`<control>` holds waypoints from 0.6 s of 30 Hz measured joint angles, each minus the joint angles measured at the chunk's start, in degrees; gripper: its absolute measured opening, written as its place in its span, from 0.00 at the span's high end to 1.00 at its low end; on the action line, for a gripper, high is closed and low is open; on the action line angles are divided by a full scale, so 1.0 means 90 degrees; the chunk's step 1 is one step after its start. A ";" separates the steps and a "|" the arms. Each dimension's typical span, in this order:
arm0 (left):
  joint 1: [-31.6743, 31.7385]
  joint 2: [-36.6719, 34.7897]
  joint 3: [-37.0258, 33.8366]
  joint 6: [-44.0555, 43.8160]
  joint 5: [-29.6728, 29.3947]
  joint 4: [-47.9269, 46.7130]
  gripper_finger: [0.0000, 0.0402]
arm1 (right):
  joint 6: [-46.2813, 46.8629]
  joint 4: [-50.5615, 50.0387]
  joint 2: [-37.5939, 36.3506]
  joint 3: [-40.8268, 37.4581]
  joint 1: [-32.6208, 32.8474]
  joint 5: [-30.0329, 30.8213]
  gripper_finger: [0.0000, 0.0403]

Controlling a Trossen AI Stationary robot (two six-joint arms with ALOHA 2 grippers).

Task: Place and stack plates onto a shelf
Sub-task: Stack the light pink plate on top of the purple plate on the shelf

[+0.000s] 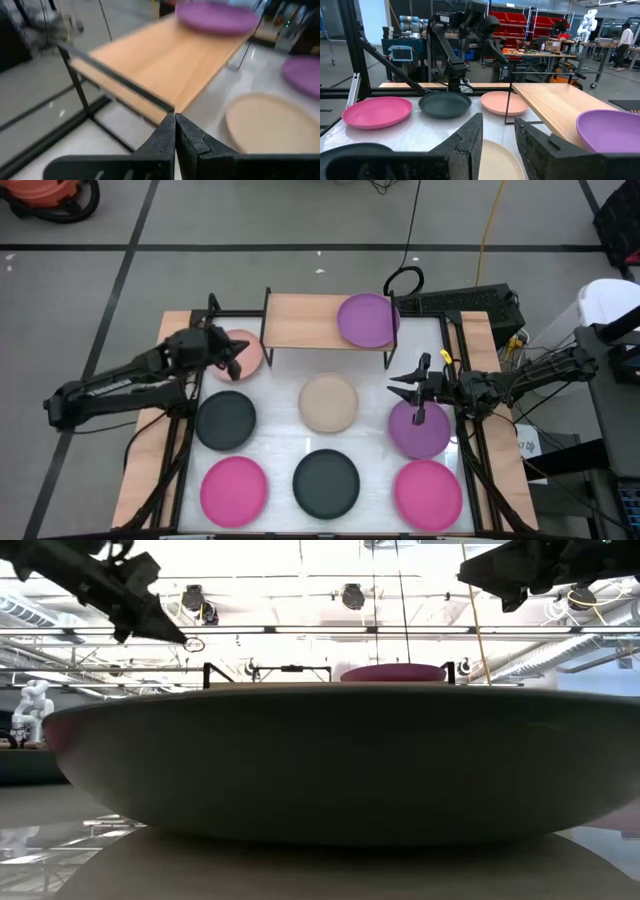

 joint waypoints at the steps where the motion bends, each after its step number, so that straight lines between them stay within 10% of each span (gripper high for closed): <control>1: 0.0000 0.0190 0.0062 0.0000 -0.0005 -0.0108 0.99 | 0.0000 0.0000 0.0000 0.0000 0.0000 -0.0001 0.76; 18: -0.0530 0.2069 0.1800 0.0176 -0.0876 -0.2243 0.97 | 0.0066 -0.0144 0.0005 0.0000 -0.0001 -0.0002 0.76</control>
